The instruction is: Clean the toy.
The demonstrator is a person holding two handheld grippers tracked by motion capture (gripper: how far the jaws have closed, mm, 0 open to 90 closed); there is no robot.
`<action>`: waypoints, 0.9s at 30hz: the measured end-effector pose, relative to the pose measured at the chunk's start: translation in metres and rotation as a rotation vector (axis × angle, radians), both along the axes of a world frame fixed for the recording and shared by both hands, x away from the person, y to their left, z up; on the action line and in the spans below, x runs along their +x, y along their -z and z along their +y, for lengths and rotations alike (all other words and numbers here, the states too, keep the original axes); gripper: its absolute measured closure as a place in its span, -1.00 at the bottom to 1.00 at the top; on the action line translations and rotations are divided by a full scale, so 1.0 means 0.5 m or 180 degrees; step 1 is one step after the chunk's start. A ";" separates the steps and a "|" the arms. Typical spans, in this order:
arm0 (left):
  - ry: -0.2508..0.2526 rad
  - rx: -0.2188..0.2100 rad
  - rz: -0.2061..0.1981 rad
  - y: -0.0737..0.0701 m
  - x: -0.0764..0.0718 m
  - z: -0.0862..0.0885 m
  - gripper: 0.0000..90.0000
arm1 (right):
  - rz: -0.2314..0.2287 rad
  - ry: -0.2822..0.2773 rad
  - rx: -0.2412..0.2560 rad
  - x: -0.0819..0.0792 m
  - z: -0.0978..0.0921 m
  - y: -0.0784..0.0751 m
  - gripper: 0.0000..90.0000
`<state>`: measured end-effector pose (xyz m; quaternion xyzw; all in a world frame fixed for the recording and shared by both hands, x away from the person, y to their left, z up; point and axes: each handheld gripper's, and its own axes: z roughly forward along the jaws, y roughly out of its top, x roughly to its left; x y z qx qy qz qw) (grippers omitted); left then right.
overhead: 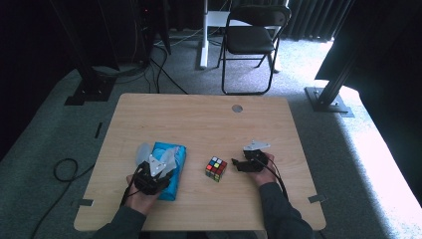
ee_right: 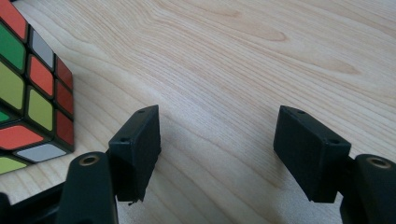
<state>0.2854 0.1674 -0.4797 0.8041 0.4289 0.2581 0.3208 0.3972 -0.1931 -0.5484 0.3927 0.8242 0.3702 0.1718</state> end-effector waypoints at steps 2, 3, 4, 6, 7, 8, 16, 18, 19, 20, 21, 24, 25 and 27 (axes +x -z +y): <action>-0.0010 0.0027 -0.0015 0.000 0.001 0.000 0.22 | 0.0000 -0.0002 -0.0001 0.000 0.000 0.000 -0.30; -0.0039 0.0064 -0.0033 0.000 0.002 0.001 0.24 | 0.0000 -0.0003 -0.0001 0.000 0.000 0.000 -0.30; -0.0095 0.0093 -0.0051 0.000 0.005 0.005 0.26 | -0.0001 -0.0003 -0.0003 0.000 -0.001 0.000 -0.30; -0.0196 0.0111 -0.0056 -0.001 0.014 0.018 0.29 | 0.0000 -0.0004 -0.0002 -0.001 -0.001 0.000 -0.30; -0.0233 0.0101 -0.0063 0.000 0.018 0.023 0.29 | -0.0002 -0.0003 -0.0003 -0.001 -0.001 0.000 -0.30; -0.0278 0.0117 -0.0078 0.000 0.024 0.032 0.29 | -0.0001 -0.0004 -0.0003 -0.001 -0.001 0.000 -0.30; -0.0318 0.0121 -0.0152 0.005 0.068 0.063 0.32 | -0.0004 -0.0003 -0.0006 -0.001 -0.001 0.000 -0.30; -0.0283 0.0146 -0.0171 0.006 0.075 0.066 0.30 | -0.0003 -0.0001 -0.0006 -0.001 -0.001 0.000 -0.30; -0.0280 0.0148 -0.0182 0.006 0.077 0.067 0.30 | -0.0004 0.0000 -0.0005 -0.001 -0.001 0.000 -0.30; -0.0271 0.0165 -0.0192 0.006 0.079 0.069 0.30 | -0.0003 0.0000 -0.0005 -0.001 -0.001 0.000 -0.30; -0.0268 0.0156 -0.0194 0.007 0.081 0.071 0.29 | -0.0002 0.0001 -0.0004 -0.001 -0.001 0.000 -0.30; -0.0322 0.0146 -0.0202 0.008 0.090 0.082 0.29 | -0.0005 0.0002 -0.0001 -0.002 -0.001 0.000 -0.30; -0.0346 0.0167 -0.0218 0.008 0.093 0.086 0.29 | -0.0004 0.0004 -0.0001 -0.002 -0.001 0.000 -0.30; -0.0416 0.0205 -0.0235 0.008 0.102 0.095 0.29 | -0.0006 0.0004 -0.0002 -0.003 -0.001 0.000 -0.30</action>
